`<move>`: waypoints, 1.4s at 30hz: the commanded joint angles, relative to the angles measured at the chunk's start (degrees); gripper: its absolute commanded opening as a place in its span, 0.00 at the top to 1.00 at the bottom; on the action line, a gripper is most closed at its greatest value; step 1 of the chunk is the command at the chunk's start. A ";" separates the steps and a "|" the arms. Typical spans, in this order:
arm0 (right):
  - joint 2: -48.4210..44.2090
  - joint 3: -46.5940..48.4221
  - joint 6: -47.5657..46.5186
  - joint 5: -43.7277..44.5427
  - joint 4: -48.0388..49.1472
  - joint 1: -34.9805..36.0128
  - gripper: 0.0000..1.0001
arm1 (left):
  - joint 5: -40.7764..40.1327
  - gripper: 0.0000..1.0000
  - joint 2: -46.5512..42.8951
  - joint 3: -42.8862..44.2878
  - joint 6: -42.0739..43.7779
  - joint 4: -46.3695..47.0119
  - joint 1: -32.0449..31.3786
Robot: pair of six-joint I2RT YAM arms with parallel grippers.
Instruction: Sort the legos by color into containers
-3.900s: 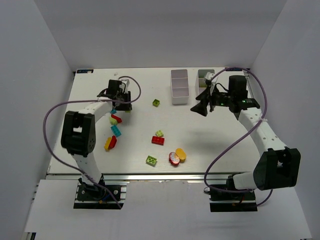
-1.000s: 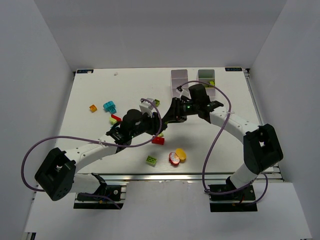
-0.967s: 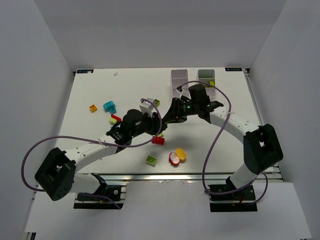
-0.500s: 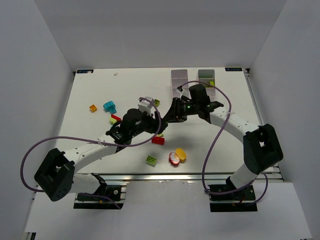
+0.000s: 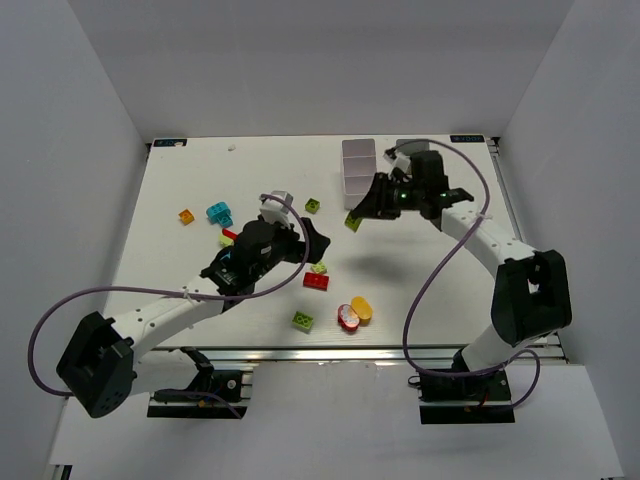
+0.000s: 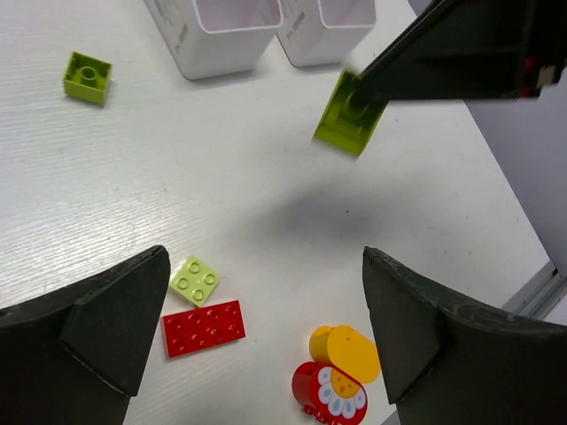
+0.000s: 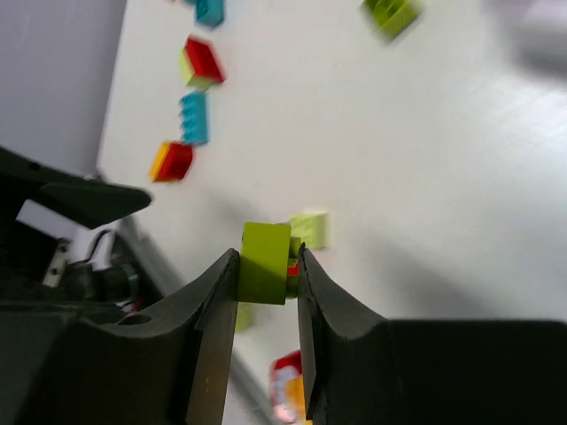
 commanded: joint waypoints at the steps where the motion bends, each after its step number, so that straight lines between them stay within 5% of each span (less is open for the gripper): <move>1: -2.35 7.30 -13.86 5.91 -1.31 -4.83 1.00 | -5.32 0.02 -4.08 -2.08 -2.76 -0.13 0.01; 10: 1.61 15.31 -30.31 19.27 2.45 -13.02 1.00 | -10.34 0.02 -6.55 -2.88 -4.18 -4.18 0.19; 24: 12.86 21.11 -31.64 22.98 8.26 -15.30 0.98 | -11.04 0.02 -7.16 -3.40 -5.15 -6.02 0.27; 36: 20.50 25.94 -31.90 22.02 9.49 -15.30 0.84 | -10.78 0.02 -6.55 -3.05 -6.03 -6.90 0.27; 42: 22.44 27.17 -31.90 22.19 9.67 -15.30 0.67 | -10.69 0.02 -6.20 -2.88 -6.46 -7.43 0.27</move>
